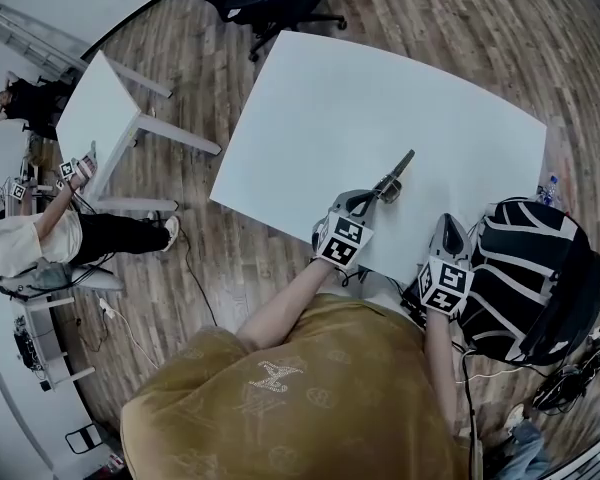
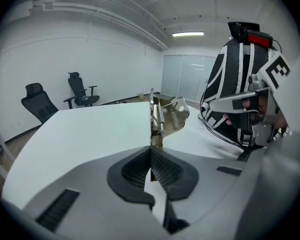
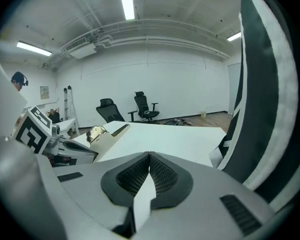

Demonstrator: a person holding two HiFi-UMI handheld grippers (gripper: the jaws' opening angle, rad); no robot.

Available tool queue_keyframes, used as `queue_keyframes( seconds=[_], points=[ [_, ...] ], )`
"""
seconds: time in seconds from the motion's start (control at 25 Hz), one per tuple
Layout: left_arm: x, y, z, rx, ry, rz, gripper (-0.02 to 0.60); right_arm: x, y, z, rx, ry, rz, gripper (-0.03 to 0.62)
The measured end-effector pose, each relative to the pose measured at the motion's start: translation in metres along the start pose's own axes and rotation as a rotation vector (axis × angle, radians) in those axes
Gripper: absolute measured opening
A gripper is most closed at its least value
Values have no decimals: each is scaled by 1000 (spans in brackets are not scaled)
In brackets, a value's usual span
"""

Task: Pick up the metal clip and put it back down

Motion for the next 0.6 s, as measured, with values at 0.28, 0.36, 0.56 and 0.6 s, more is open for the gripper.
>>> queue_keyframes(
  seconds=[0.28,0.36,0.56,0.6],
  points=[
    [-1,13,-9,-100,17,-43,6,-3,19,-24,-109,0,32,9],
    [0,17,-11,-130,29,-52,6,-4,23,-27,-125,-2,36,9],
    [0,24,-16,-212,46,-66,6,-3,27,-29,-141,8,43,9],
    [0,26,-18,-224,50,-68,6,-3,27,-30,-142,9,43,9]
  ],
)
Point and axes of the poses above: the fingertips, and each gripper's own axes: y forward along the fingers, x to its right, z out of its top, the point moved 9 cm from there along -y, backward along the fingers, and after that the axes turned 8 degrees about -x, right-handed, at the moved point
